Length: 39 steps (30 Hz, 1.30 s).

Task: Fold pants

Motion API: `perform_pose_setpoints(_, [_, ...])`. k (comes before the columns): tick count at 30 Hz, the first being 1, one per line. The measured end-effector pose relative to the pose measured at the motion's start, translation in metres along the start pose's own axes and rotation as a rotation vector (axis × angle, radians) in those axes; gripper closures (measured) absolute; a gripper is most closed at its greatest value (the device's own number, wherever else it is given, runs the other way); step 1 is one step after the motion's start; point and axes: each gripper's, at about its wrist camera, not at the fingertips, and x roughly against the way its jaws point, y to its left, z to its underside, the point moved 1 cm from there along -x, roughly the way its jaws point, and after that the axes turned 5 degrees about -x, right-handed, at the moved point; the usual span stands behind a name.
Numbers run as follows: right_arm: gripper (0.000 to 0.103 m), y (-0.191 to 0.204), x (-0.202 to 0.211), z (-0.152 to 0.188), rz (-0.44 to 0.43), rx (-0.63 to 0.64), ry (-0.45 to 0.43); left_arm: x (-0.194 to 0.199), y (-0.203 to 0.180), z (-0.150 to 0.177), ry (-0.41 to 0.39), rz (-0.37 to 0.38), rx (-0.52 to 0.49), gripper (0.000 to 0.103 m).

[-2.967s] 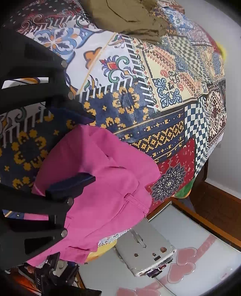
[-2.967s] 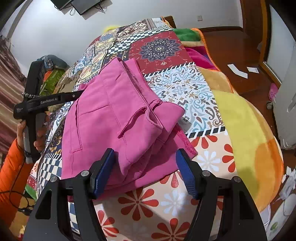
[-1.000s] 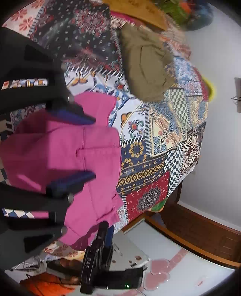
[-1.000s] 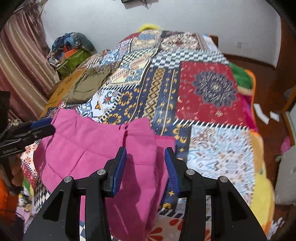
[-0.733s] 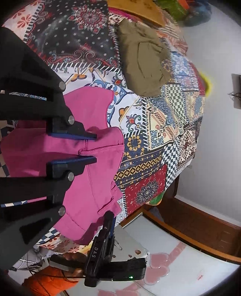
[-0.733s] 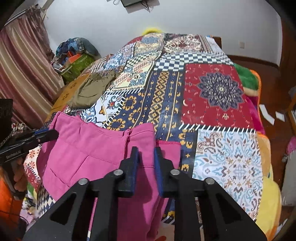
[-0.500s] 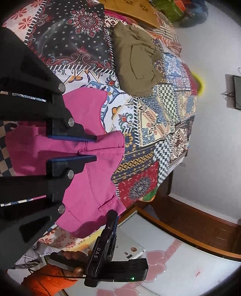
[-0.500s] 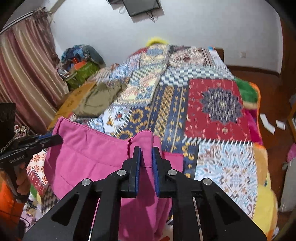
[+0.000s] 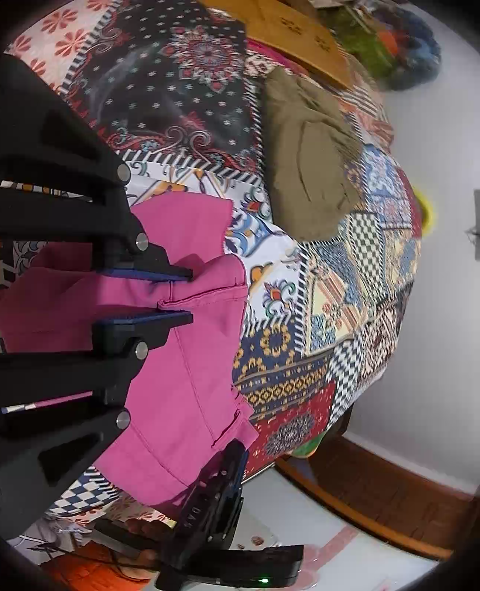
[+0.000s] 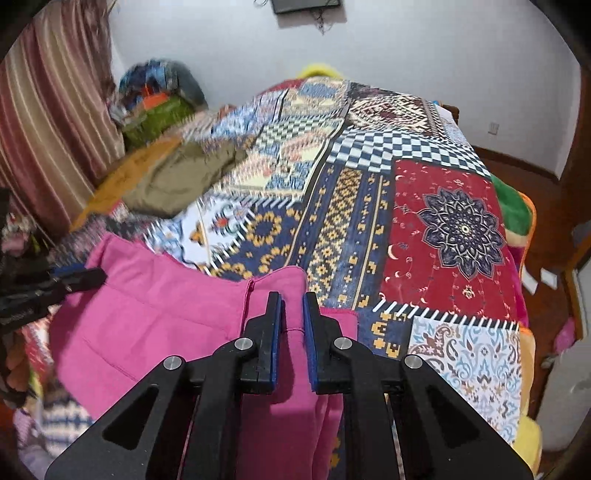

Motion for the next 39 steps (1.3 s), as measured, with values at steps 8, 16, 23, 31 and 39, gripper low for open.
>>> perform_pose_setpoints(8, [0.09, 0.0, 0.023, -0.011, 0.028, 0.012, 0.007, 0.01, 0.005, 0.001, 0.006, -0.094, -0.02, 0.057])
perform_pose_setpoints(16, [0.087, 0.038, 0.064, -0.003, -0.117, 0.069, -0.024, 0.065, -0.032, -0.01, -0.125, 0.004, -0.082, 0.057])
perform_pose_setpoints(23, [0.087, 0.04, 0.023, 0.038, -0.16, 0.056, 0.124, 0.009, -0.037, 0.007, 0.029, 0.0, -0.058, 0.069])
perform_pose_setpoints(31, [0.052, 0.027, 0.055, 0.029, -0.101, 0.056, 0.064, 0.032, -0.012, 0.015, 0.006, -0.021, -0.01, 0.044])
perform_pose_setpoints(39, [0.043, -0.02, 0.063, 0.02, -0.039, -0.059, 0.041, 0.044, 0.022, 0.024, 0.027, -0.008, 0.068, 0.02])
